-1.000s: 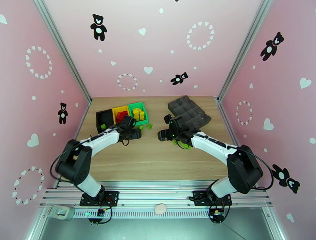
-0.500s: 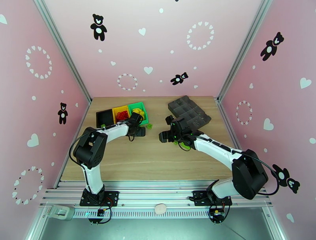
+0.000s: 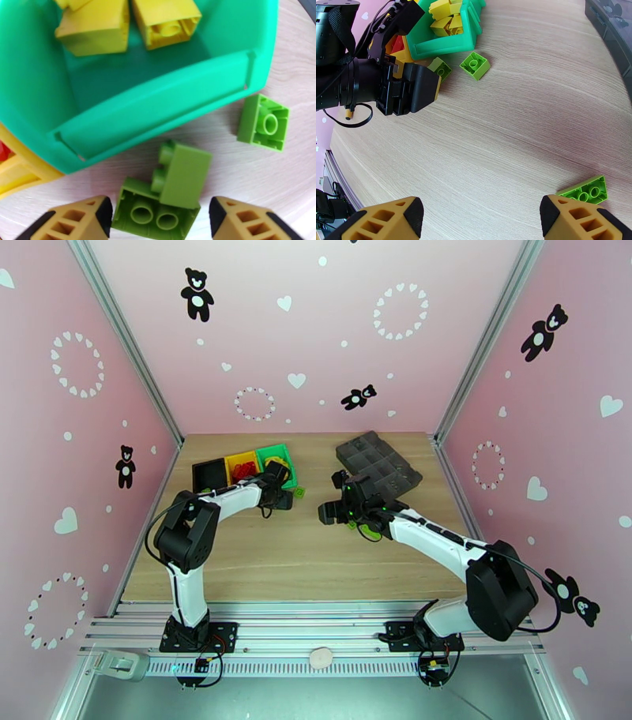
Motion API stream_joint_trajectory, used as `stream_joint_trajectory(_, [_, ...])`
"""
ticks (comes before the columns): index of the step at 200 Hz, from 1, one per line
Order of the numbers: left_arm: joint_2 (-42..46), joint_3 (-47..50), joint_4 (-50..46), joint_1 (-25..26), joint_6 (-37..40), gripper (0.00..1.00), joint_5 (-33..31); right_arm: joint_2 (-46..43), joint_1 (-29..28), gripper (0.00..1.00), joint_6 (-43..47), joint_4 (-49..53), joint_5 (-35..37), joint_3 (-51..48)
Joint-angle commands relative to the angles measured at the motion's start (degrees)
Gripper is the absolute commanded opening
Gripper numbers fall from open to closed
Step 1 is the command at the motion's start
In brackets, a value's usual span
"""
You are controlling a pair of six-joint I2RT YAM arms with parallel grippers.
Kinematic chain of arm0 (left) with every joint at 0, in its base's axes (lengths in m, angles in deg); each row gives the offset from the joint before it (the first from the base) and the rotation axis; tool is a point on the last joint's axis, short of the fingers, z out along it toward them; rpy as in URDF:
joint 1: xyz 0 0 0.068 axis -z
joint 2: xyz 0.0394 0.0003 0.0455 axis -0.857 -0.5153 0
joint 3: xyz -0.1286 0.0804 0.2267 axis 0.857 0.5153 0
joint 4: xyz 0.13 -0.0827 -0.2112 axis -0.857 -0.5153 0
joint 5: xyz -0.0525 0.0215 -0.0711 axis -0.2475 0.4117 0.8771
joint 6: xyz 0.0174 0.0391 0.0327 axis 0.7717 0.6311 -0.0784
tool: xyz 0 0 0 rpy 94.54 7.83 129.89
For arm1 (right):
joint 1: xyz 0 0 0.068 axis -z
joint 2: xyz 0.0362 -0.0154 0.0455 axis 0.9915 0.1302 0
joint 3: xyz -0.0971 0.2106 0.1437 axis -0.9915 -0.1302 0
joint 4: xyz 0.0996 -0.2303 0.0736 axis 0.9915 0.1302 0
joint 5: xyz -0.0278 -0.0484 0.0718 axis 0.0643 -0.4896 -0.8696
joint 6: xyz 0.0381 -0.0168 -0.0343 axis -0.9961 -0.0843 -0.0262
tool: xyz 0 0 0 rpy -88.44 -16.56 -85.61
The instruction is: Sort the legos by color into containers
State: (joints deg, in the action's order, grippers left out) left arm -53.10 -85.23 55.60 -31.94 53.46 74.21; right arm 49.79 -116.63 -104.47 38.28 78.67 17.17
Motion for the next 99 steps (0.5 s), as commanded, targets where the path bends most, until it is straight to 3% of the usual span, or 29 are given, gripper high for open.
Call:
stream_joint_trajectory(1, [-1.41,-0.99,-0.93,0.81,0.97,0.67,0.26,-1.51,0.18,0.83,0.22,1.04,0.3,0.8])
stream_joint_trajectory(52, [-0.78,-1.18,-1.9,1.16,0.1,0.49,-1.64,-2.14,0.14,0.83,0.22,1.3,0.61,0.7])
stream_joint_trajectory(99, [5.15,1.9,-2.75,1.76,-0.45,0.45,-2.9,-2.41,0.27,0.83,0.22,1.05,0.31,0.75])
